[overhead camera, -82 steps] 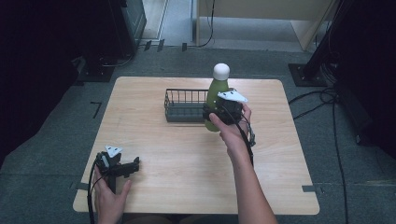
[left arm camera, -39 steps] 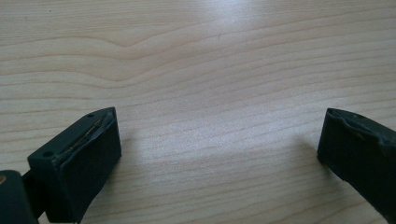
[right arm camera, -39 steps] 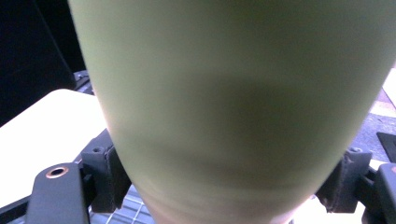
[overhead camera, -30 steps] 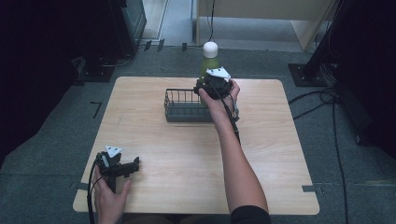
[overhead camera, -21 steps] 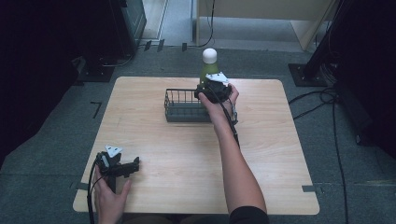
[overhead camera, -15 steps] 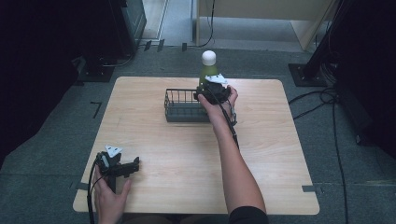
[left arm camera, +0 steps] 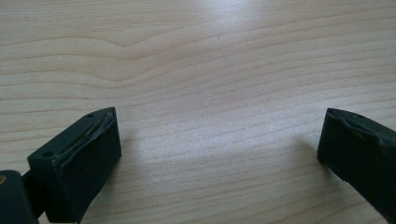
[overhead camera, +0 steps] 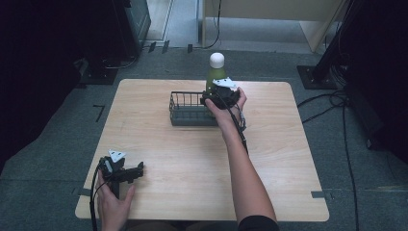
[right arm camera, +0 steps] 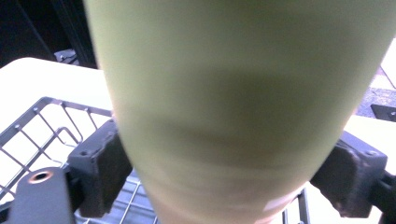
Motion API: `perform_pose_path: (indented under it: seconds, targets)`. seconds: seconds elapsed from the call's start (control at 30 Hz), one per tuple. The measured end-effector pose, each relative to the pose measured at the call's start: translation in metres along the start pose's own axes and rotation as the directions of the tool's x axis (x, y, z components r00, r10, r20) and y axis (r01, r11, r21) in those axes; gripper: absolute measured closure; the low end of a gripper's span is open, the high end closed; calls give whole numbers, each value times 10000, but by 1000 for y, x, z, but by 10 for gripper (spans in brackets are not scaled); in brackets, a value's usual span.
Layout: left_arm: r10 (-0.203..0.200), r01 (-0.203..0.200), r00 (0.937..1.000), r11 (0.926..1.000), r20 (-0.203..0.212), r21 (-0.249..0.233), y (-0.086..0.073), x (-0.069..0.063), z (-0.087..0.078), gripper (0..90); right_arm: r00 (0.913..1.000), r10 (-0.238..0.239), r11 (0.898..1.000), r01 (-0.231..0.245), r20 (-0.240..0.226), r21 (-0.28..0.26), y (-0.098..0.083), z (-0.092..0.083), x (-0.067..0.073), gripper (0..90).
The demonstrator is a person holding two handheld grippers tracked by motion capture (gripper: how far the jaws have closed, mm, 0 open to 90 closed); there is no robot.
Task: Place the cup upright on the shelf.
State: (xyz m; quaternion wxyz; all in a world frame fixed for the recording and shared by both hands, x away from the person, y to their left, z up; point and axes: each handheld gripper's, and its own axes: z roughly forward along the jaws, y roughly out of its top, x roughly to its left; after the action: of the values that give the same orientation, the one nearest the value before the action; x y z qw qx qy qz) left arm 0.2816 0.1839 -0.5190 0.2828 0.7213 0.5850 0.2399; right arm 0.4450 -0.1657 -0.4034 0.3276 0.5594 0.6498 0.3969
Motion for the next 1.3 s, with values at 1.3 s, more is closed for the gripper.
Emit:
perform_pose_path:
  seconds: [1.3]
  targets:
    - [-45,45,10000,10000,-26,-19,0,0,0,0,9900,-307,9990,350,-1379,288,-42,-86,-33,56]
